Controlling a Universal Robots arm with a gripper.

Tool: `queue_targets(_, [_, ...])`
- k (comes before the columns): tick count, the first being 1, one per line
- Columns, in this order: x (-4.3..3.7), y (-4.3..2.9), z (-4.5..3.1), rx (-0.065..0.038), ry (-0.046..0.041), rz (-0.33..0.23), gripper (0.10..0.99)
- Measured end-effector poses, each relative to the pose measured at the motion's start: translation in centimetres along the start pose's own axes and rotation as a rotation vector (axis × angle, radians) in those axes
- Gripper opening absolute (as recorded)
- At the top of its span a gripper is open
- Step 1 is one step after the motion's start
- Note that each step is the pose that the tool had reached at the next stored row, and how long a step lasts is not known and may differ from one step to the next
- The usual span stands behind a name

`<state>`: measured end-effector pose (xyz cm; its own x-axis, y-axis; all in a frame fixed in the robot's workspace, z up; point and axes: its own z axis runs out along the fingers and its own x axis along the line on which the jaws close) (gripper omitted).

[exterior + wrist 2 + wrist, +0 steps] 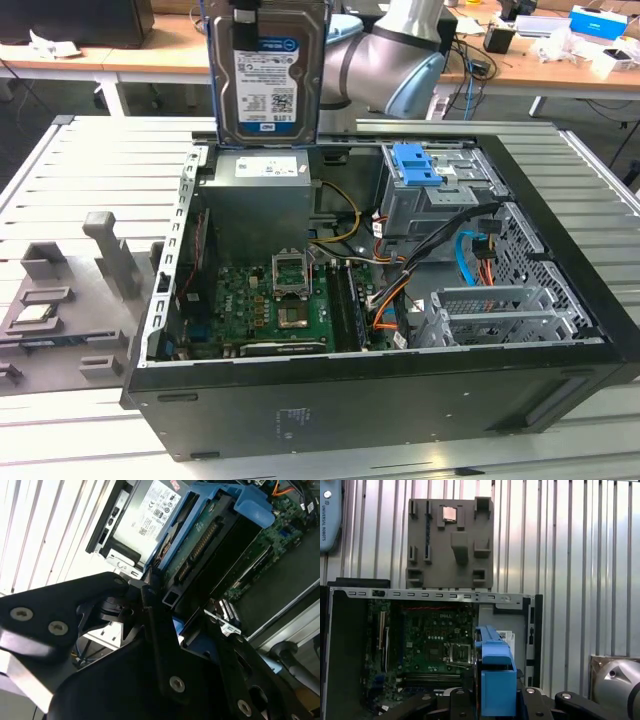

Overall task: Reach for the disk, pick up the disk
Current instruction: 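Pick up the disk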

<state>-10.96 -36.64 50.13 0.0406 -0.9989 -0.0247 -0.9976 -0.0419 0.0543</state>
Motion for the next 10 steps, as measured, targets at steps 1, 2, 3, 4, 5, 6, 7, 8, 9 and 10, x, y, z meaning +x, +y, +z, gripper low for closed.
queue_targets(1, [-0.01,-0.41,-0.02,0.000,0.0000,0.000,0.369])
queue_targets(2, [-0.01,-0.83,-0.04,-0.001,-0.0001,0.000,0.369])
queue_targets(3, [-0.01,-1.27,-0.07,-0.001,0.0000,0.000,0.369])
queue_targets(4, [-0.03,-1.77,-0.10,-0.001,0.0000,0.000,0.369])
queue_targets(5, [-0.03,-2.18,-0.12,-0.002,0.0000,0.000,0.369])
queue_targets(6, [-0.05,-2.80,-0.15,-0.002,-0.0001,0.000,0.369])
queue_targets(7, [-0.07,-3.71,-0.20,-0.003,-0.0001,0.000,0.369])
queue_targets(8, [-0.09,-4.43,-0.24,-0.004,-0.0001,0.000,0.369])
queue_targets(9, [-0.11,-5.25,-0.28,-0.004,-0.0001,0.000,0.369])
queue_targets(10, [-0.15,-6.22,-0.34,-0.005,-0.0001,-0.001,0.369])
